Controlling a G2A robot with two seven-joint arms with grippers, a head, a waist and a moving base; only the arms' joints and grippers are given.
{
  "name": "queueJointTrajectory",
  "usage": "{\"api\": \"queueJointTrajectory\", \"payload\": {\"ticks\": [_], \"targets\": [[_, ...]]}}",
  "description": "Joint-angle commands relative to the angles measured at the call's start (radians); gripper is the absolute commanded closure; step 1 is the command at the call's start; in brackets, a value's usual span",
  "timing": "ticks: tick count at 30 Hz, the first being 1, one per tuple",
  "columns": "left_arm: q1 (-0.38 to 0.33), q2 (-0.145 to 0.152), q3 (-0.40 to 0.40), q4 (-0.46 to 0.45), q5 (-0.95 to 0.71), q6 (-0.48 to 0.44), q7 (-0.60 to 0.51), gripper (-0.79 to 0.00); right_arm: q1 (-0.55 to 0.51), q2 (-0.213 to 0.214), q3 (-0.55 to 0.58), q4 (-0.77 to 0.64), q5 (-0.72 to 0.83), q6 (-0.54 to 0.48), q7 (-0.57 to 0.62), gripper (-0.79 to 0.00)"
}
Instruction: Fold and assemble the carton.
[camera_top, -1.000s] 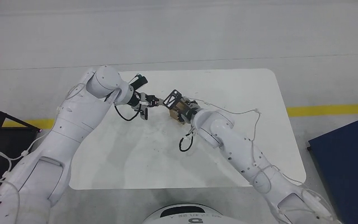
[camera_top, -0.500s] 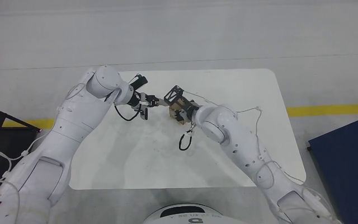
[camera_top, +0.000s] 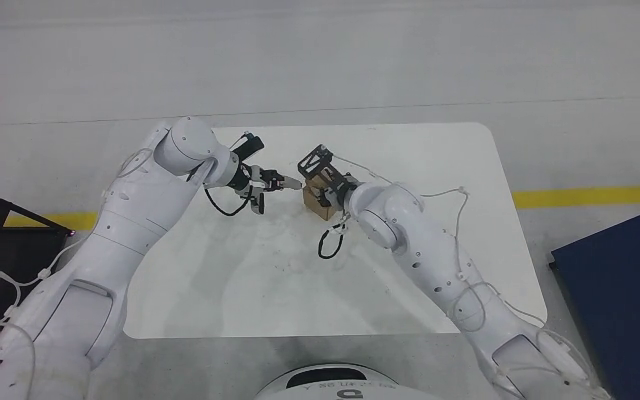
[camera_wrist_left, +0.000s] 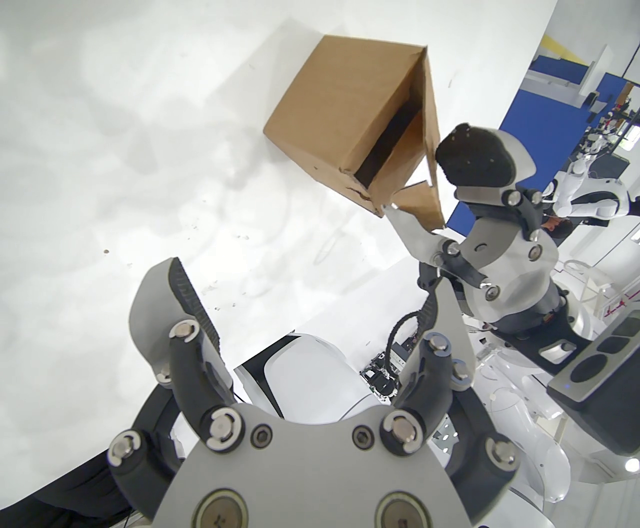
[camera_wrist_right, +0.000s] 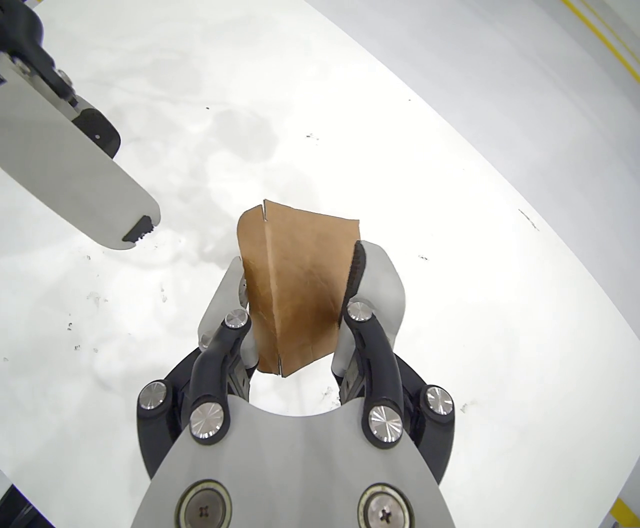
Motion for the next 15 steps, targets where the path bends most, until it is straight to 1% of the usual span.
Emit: {"api": "queueJointTrajectory", "payload": {"ticks": [1, 3, 7, 13, 15], "targets": [[0.000, 0.000, 0.000, 0.000, 0.000, 0.000, 0.000, -0.785, -0.001, -0.001, -0.004, -0.002, -0.018, 0.009, 0.000, -0.271], [0.000, 0.000, 0.000, 0.000, 0.000, 0.000, 0.000, -0.785, -0.004, -0.002, -0.009, -0.005, -0.032, 0.016, -0.002, -0.182], [0.000, 0.000, 0.000, 0.000, 0.000, 0.000, 0.000, -0.785, -0.016, -0.006, -0.033, -0.018, -0.115, 0.059, -0.008, -0.068], [0.000, 0.000, 0.000, 0.000, 0.000, 0.000, 0.000, -0.785, -0.045, -0.013, -0.086, -0.051, -0.314, 0.169, 0.002, -0.028], [0.000, 0.000, 0.000, 0.000, 0.000, 0.000, 0.000, -0.785, -0.056, -0.015, -0.103, -0.059, -0.399, 0.214, 0.011, -0.003]]}}
